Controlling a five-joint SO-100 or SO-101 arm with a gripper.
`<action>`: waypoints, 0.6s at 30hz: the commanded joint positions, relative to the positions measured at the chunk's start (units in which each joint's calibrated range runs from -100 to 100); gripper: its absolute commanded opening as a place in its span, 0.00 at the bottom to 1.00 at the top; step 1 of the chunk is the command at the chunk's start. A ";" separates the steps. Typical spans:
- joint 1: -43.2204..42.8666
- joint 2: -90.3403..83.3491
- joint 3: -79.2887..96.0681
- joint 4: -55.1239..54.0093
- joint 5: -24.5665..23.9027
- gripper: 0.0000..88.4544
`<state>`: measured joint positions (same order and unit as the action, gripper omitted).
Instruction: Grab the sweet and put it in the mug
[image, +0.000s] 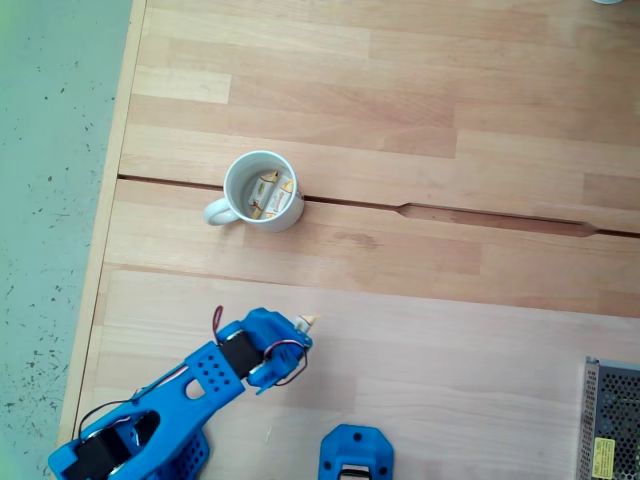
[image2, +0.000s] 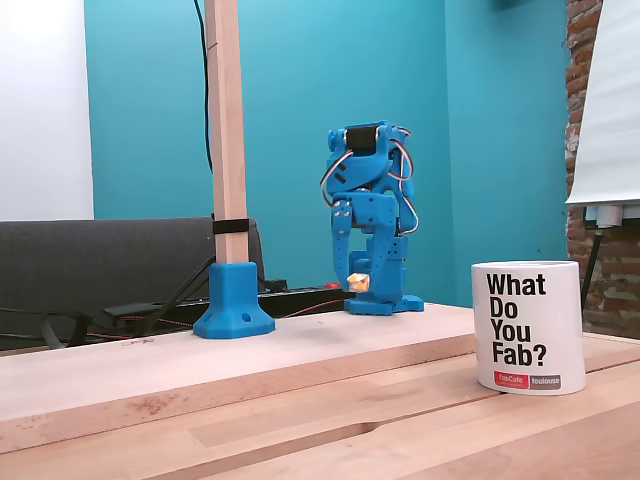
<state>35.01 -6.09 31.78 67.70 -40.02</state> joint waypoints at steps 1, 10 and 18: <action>-2.76 -6.74 -2.25 0.04 -1.86 0.00; -11.77 -13.28 -11.35 -0.04 -5.18 0.00; -20.48 -11.99 -18.31 -0.04 -5.42 0.00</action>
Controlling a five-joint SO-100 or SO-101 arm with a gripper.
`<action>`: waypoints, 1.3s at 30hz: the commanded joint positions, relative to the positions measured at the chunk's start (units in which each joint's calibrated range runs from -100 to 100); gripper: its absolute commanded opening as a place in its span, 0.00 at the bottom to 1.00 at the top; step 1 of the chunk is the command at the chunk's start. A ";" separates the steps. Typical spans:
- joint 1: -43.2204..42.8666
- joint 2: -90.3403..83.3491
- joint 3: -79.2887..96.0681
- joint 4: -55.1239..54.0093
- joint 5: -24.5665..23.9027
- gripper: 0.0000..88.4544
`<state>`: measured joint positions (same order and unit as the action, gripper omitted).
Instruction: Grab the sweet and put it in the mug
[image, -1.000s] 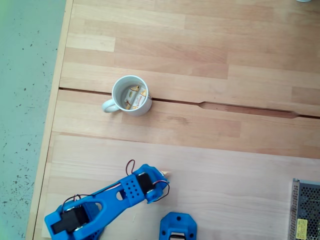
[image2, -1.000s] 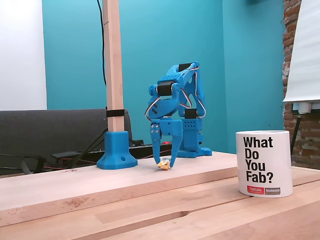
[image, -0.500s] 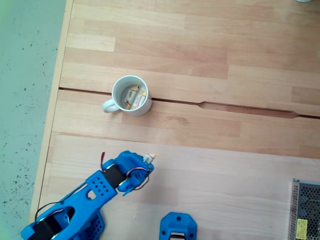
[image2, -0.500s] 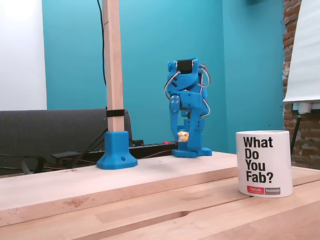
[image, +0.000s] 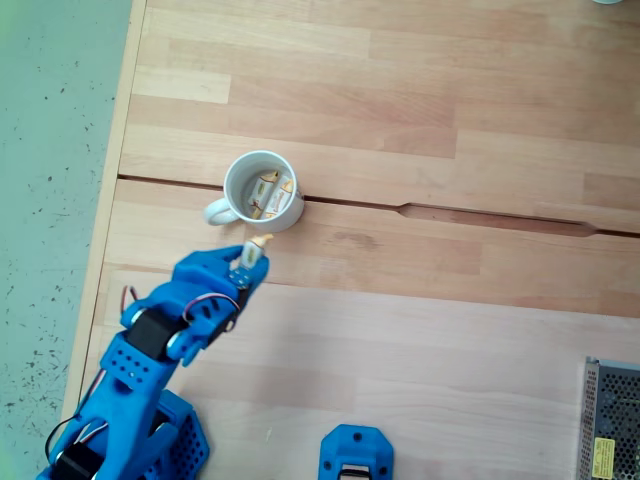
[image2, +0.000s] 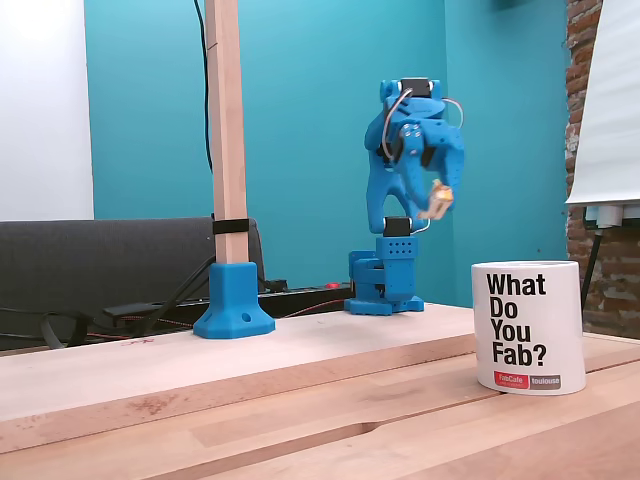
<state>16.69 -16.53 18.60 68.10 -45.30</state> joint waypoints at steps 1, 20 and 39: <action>-2.60 -1.03 -5.58 -0.52 -0.15 0.00; -3.47 13.52 -2.01 -22.14 -0.15 0.00; -11.75 15.67 -1.12 -28.99 -0.20 0.00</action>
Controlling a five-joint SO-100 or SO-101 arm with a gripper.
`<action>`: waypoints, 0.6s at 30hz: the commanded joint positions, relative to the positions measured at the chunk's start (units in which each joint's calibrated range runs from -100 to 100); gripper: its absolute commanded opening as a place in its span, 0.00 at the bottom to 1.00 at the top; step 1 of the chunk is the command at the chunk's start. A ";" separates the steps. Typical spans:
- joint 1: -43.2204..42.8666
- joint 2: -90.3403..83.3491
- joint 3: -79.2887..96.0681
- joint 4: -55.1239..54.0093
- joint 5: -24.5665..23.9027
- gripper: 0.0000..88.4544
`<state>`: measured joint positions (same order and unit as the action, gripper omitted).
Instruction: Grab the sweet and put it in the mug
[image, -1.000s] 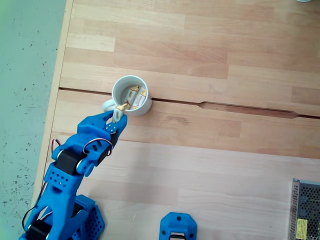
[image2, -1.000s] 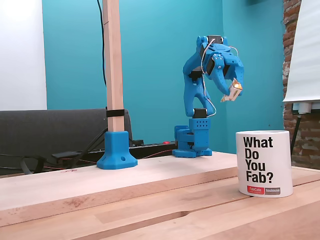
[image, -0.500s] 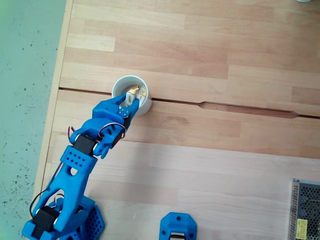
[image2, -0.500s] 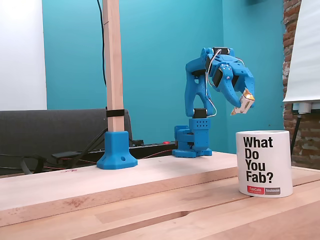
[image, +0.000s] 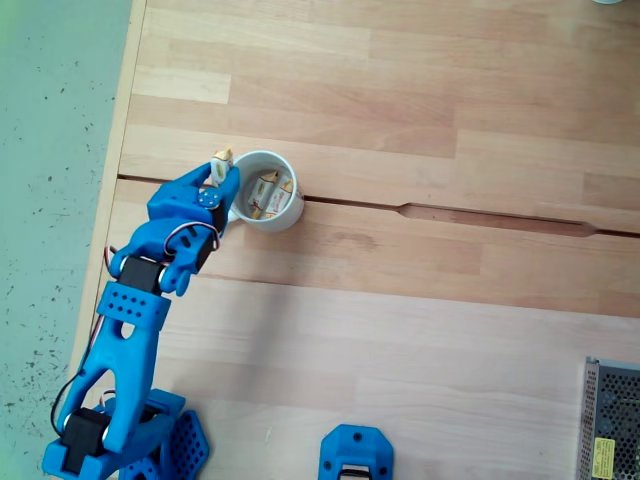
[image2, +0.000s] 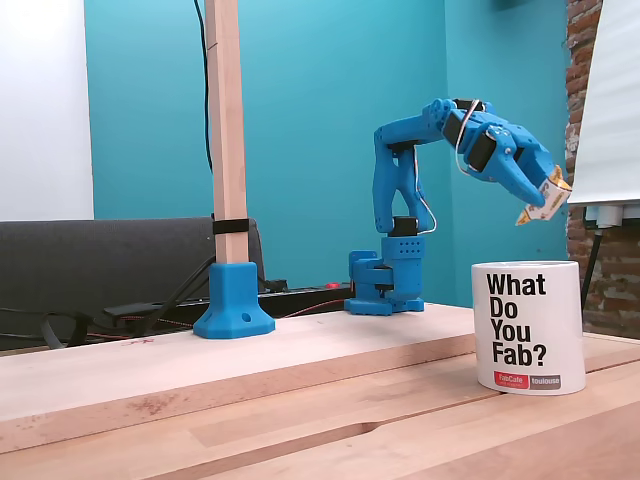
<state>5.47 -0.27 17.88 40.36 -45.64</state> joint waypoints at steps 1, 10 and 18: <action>-0.53 -0.50 -0.40 -1.16 0.15 0.00; 3.54 -0.07 -0.31 -1.08 0.15 0.00; 5.06 0.01 -0.13 -0.92 0.34 0.00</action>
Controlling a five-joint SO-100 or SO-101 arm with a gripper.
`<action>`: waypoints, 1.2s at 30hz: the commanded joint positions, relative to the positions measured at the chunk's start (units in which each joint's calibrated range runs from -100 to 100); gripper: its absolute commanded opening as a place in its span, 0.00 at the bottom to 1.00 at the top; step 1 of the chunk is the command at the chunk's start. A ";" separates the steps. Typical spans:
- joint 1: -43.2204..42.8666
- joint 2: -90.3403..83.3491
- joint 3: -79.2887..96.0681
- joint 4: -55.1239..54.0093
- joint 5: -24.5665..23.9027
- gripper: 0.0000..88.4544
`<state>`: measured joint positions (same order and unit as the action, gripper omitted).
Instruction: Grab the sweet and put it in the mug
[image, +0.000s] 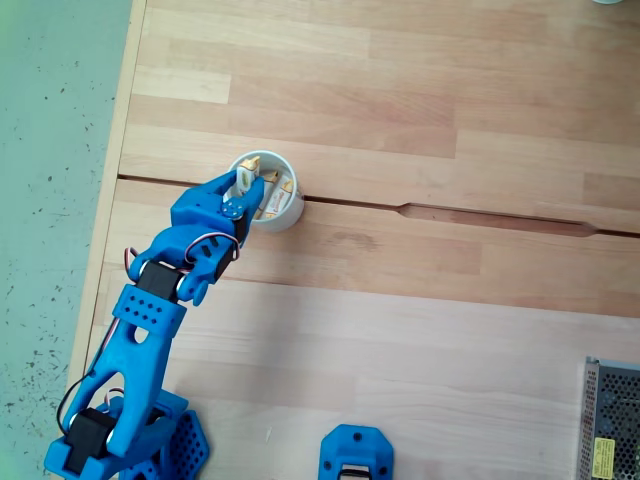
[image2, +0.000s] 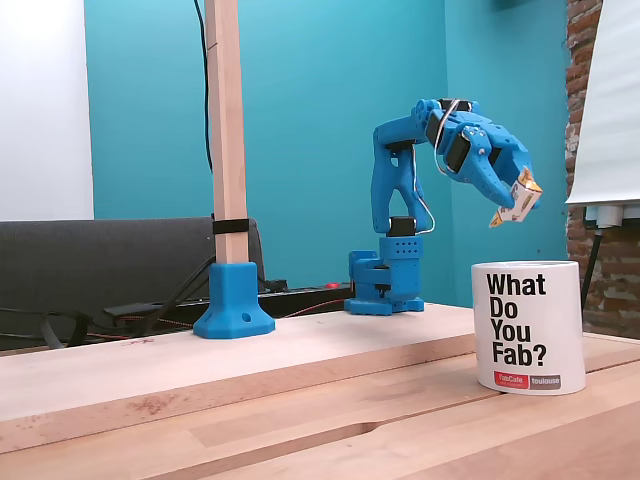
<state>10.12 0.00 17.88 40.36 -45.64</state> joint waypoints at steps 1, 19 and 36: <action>0.41 -0.26 0.31 -0.92 0.49 0.00; 0.48 -0.34 1.92 -1.33 0.24 0.23; 0.41 -1.55 2.90 -0.28 0.73 0.27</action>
<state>10.19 0.27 21.29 40.36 -44.96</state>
